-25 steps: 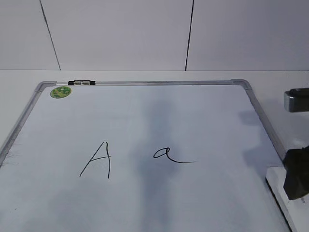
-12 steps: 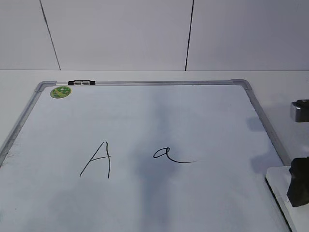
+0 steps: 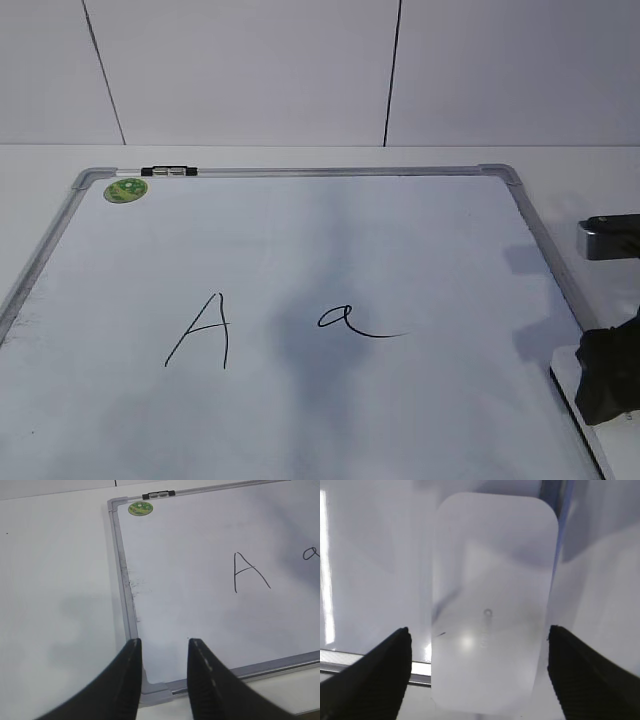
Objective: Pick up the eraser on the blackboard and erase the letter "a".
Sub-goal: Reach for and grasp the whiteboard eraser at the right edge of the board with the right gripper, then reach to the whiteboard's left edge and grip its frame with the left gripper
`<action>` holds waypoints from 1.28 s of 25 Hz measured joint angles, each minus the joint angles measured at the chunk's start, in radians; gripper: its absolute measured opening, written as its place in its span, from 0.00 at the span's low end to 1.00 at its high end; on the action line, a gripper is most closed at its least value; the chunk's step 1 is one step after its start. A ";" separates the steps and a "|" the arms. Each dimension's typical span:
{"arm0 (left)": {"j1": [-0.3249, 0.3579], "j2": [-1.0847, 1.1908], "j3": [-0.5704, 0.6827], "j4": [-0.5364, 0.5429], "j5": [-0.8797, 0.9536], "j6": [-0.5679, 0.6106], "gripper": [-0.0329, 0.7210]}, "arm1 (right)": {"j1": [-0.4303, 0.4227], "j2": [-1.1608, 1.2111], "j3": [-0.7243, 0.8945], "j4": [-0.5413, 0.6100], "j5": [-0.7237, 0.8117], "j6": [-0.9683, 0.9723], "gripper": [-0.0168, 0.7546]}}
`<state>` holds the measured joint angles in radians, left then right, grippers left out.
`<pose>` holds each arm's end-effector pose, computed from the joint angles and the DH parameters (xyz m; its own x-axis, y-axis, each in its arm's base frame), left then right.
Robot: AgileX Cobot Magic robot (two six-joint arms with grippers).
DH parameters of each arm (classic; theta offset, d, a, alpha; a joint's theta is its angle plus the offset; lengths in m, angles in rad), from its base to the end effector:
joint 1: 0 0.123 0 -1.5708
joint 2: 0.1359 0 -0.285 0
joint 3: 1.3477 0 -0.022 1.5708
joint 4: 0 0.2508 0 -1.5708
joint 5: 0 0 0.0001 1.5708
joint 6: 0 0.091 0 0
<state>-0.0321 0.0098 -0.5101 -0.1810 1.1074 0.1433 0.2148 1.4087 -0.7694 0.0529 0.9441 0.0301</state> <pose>-0.0077 -0.0144 0.2775 -0.4793 0.0763 -0.8744 0.2018 0.9791 -0.0252 0.2184 0.0516 0.2044 -0.9856 -0.1525 -0.0724 -0.1562 0.9866 0.0472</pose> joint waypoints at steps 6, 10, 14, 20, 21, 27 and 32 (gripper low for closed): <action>0.000 0.000 0.000 0.000 0.000 0.000 0.35 | 0.000 0.050 0.000 -0.002 -0.029 0.000 0.89; 0.000 0.000 0.000 0.000 0.000 0.000 0.35 | 0.000 0.072 0.000 -0.016 -0.060 0.000 0.89; 0.000 0.000 0.000 0.000 0.000 0.000 0.35 | 0.000 0.094 0.000 -0.037 -0.069 0.000 0.89; 0.000 0.000 0.000 0.000 0.000 0.000 0.35 | 0.000 0.108 0.000 -0.042 -0.079 0.000 0.89; 0.000 0.000 0.000 0.000 0.000 0.000 0.35 | 0.000 0.108 0.000 -0.042 -0.081 0.000 0.89; 0.000 0.000 0.000 0.000 0.000 0.000 0.35 | 0.000 0.118 0.000 -0.035 -0.083 0.000 0.89; 0.000 0.000 0.000 0.000 0.000 0.000 0.35 | 0.000 0.123 0.000 -0.030 -0.084 0.001 0.88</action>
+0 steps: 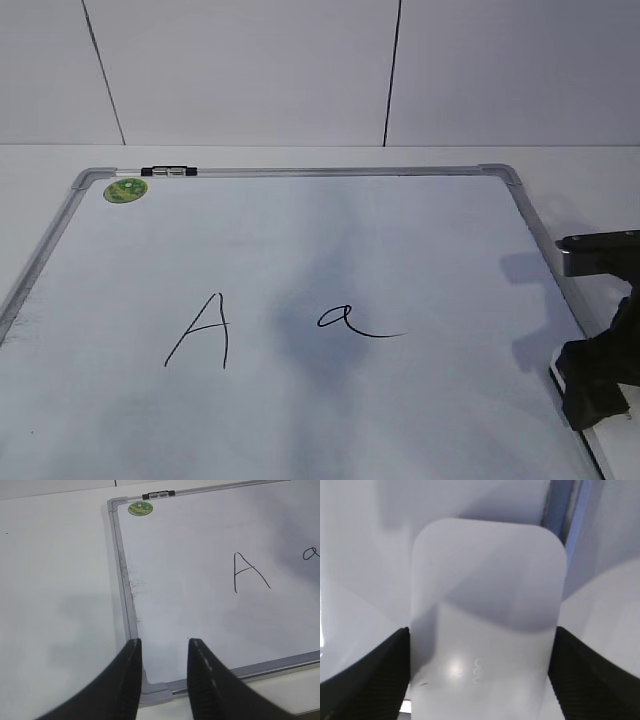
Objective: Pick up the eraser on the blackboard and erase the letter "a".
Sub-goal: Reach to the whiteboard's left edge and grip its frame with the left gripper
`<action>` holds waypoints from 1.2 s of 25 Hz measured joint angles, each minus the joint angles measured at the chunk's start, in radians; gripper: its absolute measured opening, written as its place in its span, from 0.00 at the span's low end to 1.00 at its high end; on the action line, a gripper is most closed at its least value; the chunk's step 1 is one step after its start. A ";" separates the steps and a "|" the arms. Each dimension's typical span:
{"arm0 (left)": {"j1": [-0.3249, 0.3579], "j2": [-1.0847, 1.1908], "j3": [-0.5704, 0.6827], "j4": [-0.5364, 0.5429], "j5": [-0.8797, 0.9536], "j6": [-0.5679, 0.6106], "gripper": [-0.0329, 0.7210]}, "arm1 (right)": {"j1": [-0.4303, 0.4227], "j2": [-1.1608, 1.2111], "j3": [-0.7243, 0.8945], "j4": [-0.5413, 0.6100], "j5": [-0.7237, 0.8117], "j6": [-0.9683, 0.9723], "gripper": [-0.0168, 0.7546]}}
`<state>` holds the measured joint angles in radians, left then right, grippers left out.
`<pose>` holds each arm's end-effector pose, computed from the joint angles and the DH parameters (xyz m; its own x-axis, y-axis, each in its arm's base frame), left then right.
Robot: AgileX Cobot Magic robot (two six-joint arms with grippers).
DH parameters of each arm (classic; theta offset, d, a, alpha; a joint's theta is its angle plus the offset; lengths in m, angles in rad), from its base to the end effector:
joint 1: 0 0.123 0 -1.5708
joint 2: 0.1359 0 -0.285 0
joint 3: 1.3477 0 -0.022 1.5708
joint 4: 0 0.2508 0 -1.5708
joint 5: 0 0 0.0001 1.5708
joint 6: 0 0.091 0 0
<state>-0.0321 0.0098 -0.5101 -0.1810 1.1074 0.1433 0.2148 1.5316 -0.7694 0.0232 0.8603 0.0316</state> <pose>-0.0077 -0.0144 0.2775 -0.4793 0.0763 -0.8744 0.2018 0.9791 -0.0252 0.2343 0.0528 0.1762 -0.9853 -0.1672 -0.0348 -0.1679 0.9856 0.0192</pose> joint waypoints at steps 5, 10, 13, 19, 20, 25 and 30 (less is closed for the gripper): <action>0.000 0.000 0.000 0.000 0.000 0.000 0.35 | -0.002 0.000 0.000 0.000 0.000 0.021 0.87; 0.000 0.000 0.000 0.000 0.000 0.000 0.36 | -0.002 0.000 0.000 0.000 0.000 0.030 0.87; 0.000 0.002 0.000 0.000 0.000 0.000 0.38 | -0.002 0.000 0.000 0.000 0.000 0.031 0.87; 0.000 0.083 0.000 0.000 0.000 -0.011 0.42 | -0.002 0.000 0.000 0.000 0.000 0.033 0.86; 0.000 0.108 0.000 0.000 -0.002 -0.014 0.43 | -0.002 0.000 0.000 0.000 0.000 0.035 0.85; 0.000 0.219 -0.029 0.000 -0.058 -0.053 0.43 | -0.002 0.000 0.000 0.002 0.000 0.035 0.84; 0.000 0.398 -0.104 0.000 -0.118 -0.064 0.43 | -0.002 0.000 0.000 0.002 -0.002 0.035 0.84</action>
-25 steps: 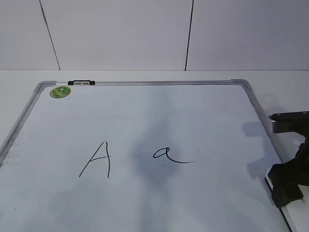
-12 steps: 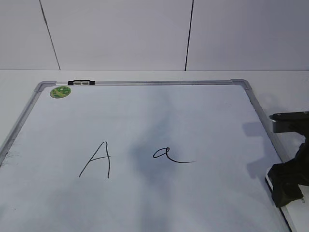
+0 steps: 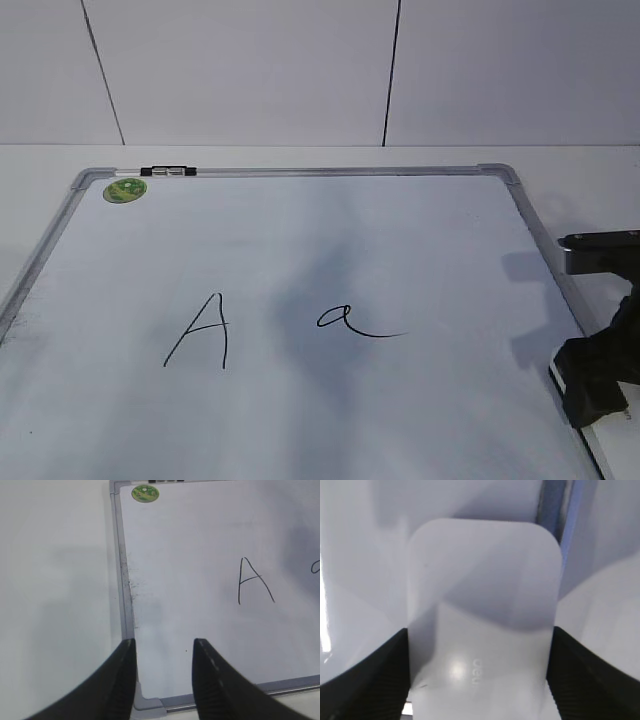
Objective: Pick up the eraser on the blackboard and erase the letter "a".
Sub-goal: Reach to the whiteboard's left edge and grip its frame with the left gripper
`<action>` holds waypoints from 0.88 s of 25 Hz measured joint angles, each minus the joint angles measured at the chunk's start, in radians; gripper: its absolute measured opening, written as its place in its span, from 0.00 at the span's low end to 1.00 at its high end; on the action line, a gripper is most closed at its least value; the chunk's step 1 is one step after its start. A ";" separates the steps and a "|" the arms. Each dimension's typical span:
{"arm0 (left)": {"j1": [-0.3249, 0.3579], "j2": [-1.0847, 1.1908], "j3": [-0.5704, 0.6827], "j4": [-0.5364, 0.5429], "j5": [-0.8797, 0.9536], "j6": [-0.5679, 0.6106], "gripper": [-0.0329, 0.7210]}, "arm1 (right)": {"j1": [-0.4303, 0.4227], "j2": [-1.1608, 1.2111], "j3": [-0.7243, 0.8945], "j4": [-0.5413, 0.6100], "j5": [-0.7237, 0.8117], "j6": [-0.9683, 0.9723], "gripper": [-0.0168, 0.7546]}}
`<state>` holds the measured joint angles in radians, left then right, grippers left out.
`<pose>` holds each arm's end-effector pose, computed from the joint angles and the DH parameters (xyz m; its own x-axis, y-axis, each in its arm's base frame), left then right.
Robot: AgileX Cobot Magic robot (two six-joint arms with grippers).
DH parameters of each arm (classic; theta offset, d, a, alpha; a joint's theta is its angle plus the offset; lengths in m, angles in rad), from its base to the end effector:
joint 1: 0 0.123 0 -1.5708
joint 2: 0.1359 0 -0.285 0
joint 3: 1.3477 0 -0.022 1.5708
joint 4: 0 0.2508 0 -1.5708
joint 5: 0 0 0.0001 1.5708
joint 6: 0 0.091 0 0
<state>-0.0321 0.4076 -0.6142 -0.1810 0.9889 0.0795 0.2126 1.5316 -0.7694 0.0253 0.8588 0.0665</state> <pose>0.0587 -0.0156 0.3069 -0.6372 -0.0001 -0.7707 0.1347 0.9846 -0.1115 0.2346 0.0524 0.1762 -0.9910 -0.1291 -0.0354 -0.1299 0.9913 0.0221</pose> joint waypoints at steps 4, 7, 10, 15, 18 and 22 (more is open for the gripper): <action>0.000 0.205 -0.070 0.000 -0.009 -0.001 0.43 | 0.000 0.000 0.000 0.000 -0.007 0.000 0.84; 0.000 0.361 -0.136 0.000 -0.002 -0.001 0.43 | 0.000 0.000 0.000 0.000 -0.010 0.000 0.84; 0.000 0.506 -0.200 0.000 -0.001 -0.001 0.44 | 0.000 0.000 0.000 0.002 -0.014 0.002 0.83; 0.000 0.709 -0.299 0.011 -0.012 -0.002 0.44 | 0.000 0.000 0.000 0.006 -0.020 0.015 0.83; 0.000 0.824 -0.348 0.013 -0.016 -0.002 0.44 | 0.000 0.000 0.000 0.006 -0.020 0.018 0.82; 0.000 0.963 -0.388 0.014 -0.023 -0.002 0.44 | 0.000 0.000 0.000 0.006 -0.020 0.018 0.82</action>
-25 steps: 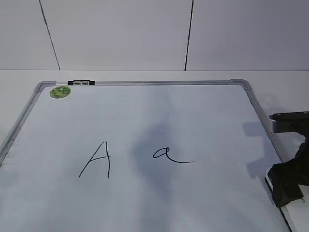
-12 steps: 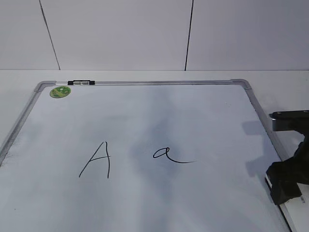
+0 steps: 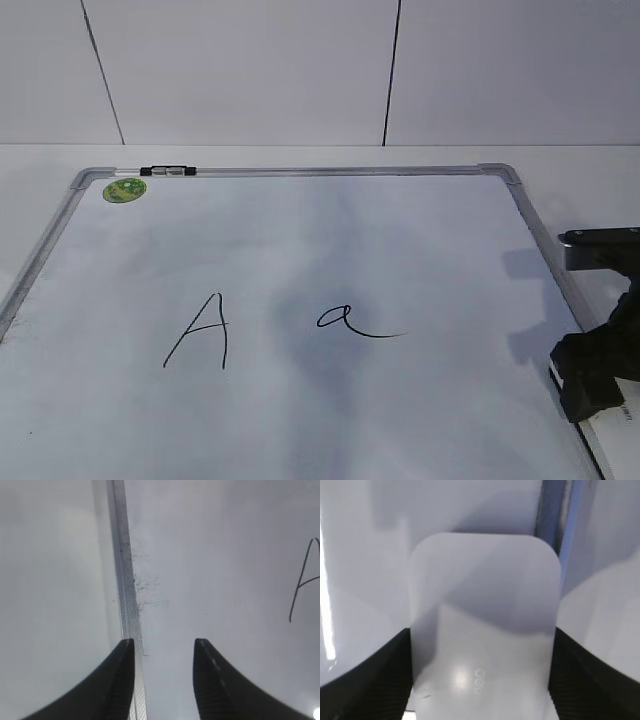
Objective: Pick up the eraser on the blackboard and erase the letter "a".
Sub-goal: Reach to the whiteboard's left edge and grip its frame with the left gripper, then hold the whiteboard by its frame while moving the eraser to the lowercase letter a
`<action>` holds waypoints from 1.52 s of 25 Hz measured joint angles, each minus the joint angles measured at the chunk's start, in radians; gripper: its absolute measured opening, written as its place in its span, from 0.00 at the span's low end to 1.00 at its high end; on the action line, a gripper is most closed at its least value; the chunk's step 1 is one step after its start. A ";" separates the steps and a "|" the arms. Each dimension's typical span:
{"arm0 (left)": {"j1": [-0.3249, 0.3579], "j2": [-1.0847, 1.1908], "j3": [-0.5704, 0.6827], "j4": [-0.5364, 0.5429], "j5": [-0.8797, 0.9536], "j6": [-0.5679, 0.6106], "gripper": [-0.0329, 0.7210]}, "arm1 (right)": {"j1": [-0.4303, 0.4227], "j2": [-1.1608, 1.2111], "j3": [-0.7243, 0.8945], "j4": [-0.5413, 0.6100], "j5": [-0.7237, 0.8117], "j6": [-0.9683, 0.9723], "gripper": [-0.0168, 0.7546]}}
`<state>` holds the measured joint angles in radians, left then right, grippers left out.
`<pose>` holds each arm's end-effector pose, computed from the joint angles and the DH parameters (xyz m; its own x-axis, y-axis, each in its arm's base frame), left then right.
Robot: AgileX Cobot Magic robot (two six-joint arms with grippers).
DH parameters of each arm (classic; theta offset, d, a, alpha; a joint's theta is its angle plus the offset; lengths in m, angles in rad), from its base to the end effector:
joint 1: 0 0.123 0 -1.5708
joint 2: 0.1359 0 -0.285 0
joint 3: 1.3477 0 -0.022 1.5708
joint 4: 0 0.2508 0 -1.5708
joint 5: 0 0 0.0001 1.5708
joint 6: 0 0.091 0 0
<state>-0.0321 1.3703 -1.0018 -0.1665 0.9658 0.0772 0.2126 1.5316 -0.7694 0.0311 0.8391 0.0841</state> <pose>0.2573 -0.0207 0.2736 -0.9467 0.0125 -0.3219 0.0589 0.9891 -0.1348 0.2362 0.0532 0.1763 -0.9928 -0.1072 -0.0542 -0.1089 0.9936 0.0289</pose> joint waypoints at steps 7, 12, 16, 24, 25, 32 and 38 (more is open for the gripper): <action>0.000 0.081 -0.009 0.000 -0.025 0.006 0.44 | 0.000 0.000 0.000 -0.006 0.018 0.000 0.81; 0.000 0.081 -0.015 0.000 -0.035 0.008 0.44 | 0.000 0.000 0.000 -0.006 0.020 0.000 0.80; 0.000 0.081 -0.015 0.000 -0.037 0.010 0.44 | 0.000 0.000 0.000 -0.006 0.020 0.000 0.80; 0.000 0.081 -0.015 0.000 -0.041 0.020 0.44 | 0.000 0.000 0.000 -0.006 0.020 0.001 0.78; 0.000 0.081 -0.015 0.000 -0.044 0.020 0.44 | 0.000 0.000 0.000 -0.006 0.020 0.001 0.78; 0.000 0.161 -0.019 0.000 -0.067 0.040 0.44 | 0.000 0.000 0.000 -0.006 0.020 0.003 0.78; 0.050 0.292 -0.066 -0.012 -0.081 0.050 0.40 | 0.000 0.000 0.000 -0.006 0.020 0.003 0.78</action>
<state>0.0176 1.6620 -1.0677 -0.1784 0.8848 0.1268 0.2126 1.5316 -0.7694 0.0252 0.8596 0.0867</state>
